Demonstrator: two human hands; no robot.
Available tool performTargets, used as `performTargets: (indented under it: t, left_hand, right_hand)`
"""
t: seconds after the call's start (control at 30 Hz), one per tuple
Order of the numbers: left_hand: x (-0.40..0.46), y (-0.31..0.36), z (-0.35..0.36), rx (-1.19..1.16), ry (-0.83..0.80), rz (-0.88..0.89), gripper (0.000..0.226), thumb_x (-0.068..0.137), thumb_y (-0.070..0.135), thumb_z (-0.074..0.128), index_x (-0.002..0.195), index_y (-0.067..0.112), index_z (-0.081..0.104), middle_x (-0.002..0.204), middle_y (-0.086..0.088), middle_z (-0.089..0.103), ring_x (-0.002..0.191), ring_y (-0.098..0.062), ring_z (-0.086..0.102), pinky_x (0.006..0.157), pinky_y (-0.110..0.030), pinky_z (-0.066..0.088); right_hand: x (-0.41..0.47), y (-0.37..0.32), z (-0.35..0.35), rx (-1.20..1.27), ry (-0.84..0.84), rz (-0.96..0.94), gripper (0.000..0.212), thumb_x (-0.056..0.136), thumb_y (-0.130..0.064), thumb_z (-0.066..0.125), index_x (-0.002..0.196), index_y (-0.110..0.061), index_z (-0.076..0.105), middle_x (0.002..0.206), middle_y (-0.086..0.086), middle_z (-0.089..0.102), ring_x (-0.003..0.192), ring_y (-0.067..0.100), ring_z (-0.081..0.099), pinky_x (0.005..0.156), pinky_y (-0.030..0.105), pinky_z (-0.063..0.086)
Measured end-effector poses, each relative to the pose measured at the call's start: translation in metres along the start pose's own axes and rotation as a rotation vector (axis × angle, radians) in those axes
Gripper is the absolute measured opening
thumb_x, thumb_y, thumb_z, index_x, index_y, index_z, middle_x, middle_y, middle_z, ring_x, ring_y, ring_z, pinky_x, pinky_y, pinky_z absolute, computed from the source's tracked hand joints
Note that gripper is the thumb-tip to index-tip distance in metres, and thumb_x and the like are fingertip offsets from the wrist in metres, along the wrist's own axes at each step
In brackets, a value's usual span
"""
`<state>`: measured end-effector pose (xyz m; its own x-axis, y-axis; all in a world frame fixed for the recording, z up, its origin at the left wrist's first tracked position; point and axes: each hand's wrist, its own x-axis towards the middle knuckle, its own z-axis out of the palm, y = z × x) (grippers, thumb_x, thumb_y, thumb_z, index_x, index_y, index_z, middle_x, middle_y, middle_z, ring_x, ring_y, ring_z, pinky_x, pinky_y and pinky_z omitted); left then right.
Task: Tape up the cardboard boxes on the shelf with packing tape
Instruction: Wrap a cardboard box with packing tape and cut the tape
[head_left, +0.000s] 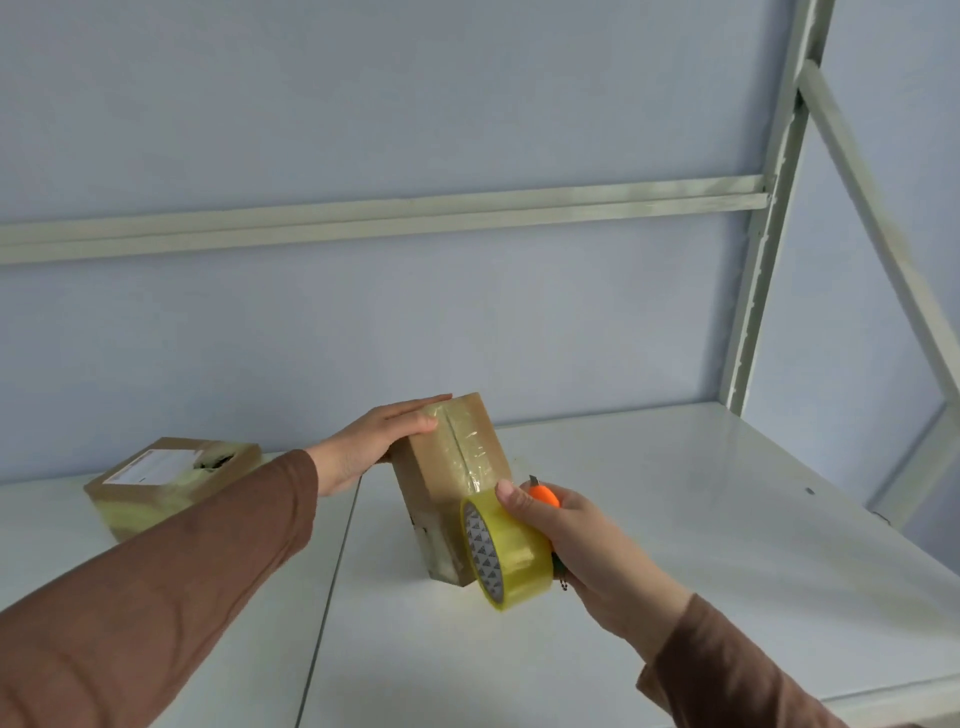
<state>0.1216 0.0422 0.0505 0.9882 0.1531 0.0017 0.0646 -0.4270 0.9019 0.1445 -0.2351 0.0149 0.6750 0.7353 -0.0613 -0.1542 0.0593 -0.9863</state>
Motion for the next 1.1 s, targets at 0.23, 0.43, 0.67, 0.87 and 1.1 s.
performTargets:
  t: [0.23, 0.43, 0.67, 0.87, 1.1]
  left_hand:
    - [-0.006, -0.014, -0.002, 0.190, 0.241, 0.150, 0.039, 0.104, 0.030, 0.058, 0.141, 0.044, 0.058, 0.141, 0.016, 0.061, 0.127, 0.007, 0.055, 0.115, -0.022, 0.039]
    - [-0.003, -0.019, 0.003, 0.869, 0.277, 0.448, 0.051, 0.108, 0.013, 0.042, 0.156, 0.031, 0.041, 0.166, 0.007, 0.030, 0.155, -0.010, 0.019, 0.127, -0.034, 0.016]
    - [-0.007, -0.027, -0.021, 1.410, -0.102, 0.331, 0.094, 0.094, 0.079, 0.032, 0.162, 0.035, -0.015, 0.169, 0.002, -0.026, 0.150, -0.008, -0.035, 0.127, -0.039, -0.012]
    - [-0.007, -0.036, 0.001, 1.165, -0.125, 0.236, 0.130, 0.062, 0.105, 0.031, 0.165, 0.031, 0.000, 0.167, 0.018, -0.011, 0.148, 0.001, -0.032, 0.124, -0.029, -0.012]
    - [-0.007, -0.050, 0.003, 0.722, -0.052, 0.179, 0.080, 0.087, 0.062, 0.070, 0.155, 0.041, 0.035, 0.160, 0.021, 0.031, 0.141, 0.003, 0.023, 0.122, -0.039, 0.026]
  right_hand:
    - [0.004, 0.008, 0.007, -0.038, -0.038, -0.181, 0.054, 0.076, -0.061, 0.079, 0.105, -0.017, 0.071, 0.096, 0.012, 0.069, 0.089, 0.023, 0.058, 0.080, 0.039, 0.039]
    - [0.011, 0.016, 0.000, -0.047, -0.126, -0.312, 0.045, 0.083, -0.051, 0.075, 0.112, -0.016, 0.072, 0.102, 0.020, 0.067, 0.093, 0.018, 0.058, 0.085, 0.031, 0.042]
    - [0.038, 0.010, -0.004, -0.191, -0.119, -0.346, 0.033, 0.094, -0.037, 0.070, 0.091, -0.005, 0.061, 0.082, 0.006, 0.053, 0.079, 0.020, 0.046, 0.075, 0.035, 0.038]
    - [0.072, -0.008, 0.011, -0.177, 0.002, -0.308, 0.027, 0.097, -0.040, 0.066, 0.085, -0.018, 0.057, 0.068, -0.010, 0.053, 0.062, 0.007, 0.053, 0.059, 0.020, 0.043]
    - [0.086, -0.003, 0.021, -0.257, -0.028, -0.248, 0.016, 0.099, -0.030, 0.067, 0.092, -0.016, 0.062, 0.085, 0.005, 0.053, 0.081, 0.019, 0.047, 0.077, 0.036, 0.038]
